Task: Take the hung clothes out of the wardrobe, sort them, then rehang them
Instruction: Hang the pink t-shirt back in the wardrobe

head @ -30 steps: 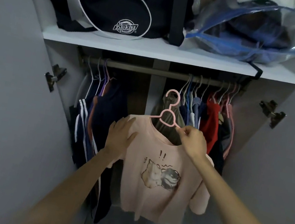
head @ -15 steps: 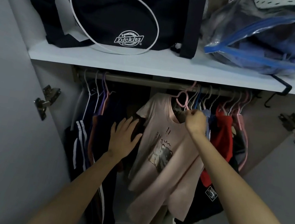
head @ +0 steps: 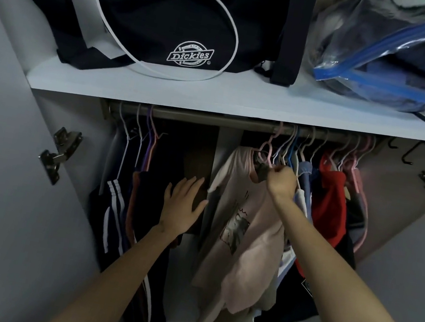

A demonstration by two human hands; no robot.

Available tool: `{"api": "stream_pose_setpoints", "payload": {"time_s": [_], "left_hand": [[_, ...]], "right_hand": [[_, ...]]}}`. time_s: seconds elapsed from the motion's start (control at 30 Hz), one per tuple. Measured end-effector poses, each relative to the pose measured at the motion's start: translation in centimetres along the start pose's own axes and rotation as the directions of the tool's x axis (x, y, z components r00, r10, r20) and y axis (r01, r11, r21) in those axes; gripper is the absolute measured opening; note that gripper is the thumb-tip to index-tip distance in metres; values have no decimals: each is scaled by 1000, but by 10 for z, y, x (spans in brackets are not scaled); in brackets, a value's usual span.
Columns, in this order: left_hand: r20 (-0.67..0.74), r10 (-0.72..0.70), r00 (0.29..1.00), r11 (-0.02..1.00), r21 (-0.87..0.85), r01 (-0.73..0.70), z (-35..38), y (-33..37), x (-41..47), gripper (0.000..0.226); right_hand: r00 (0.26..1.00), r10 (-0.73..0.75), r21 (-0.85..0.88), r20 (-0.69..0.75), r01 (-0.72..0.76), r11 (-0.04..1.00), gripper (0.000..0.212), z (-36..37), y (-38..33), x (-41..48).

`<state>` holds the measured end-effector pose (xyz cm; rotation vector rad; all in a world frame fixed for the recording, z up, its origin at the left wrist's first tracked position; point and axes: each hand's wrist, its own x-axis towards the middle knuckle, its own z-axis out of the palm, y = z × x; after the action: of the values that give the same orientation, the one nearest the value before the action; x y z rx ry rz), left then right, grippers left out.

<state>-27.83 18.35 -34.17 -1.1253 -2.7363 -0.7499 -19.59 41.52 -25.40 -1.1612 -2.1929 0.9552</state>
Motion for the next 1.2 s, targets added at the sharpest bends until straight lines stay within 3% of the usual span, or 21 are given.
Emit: {"api": "stream_pose_setpoints", "payload": {"time_s": [0.1,0.27,0.43,0.6,0.77,0.87,1.03,1.2], "left_hand": [[-6,-1,1000,1000,-25,1,4,-3,3,60],[-9,19,1000,1000,-20,-20,14,-1,3,79],[-6,46,999,998,-46,-47,27,12,6,63],[-43,76,996,997,-21,-77,43,32,9,68],[-109,135,985,977,-152,-151,57,62,11,61],[-73,141,987,954,-256,-156,65,77,13,65],[-138,152,979,917,-350,-191,66,108,7,64],[-172,268,948,913,-270,-307,64,144,-22,59]], "right_hand": [[999,-7,-19,-34,7,1000,23,2,5,2],[996,42,26,-83,-40,999,22,4,15,10],[988,75,124,-135,-58,991,21,2,18,8],[990,-75,166,-116,94,982,14,-8,21,-13],[955,-290,-40,-59,288,957,29,-29,54,-37],[964,-265,-216,-20,255,943,41,-47,83,-53],[978,-200,-334,-64,168,927,45,-82,124,-97],[986,-150,-412,-69,109,905,51,-120,155,-145]]}}
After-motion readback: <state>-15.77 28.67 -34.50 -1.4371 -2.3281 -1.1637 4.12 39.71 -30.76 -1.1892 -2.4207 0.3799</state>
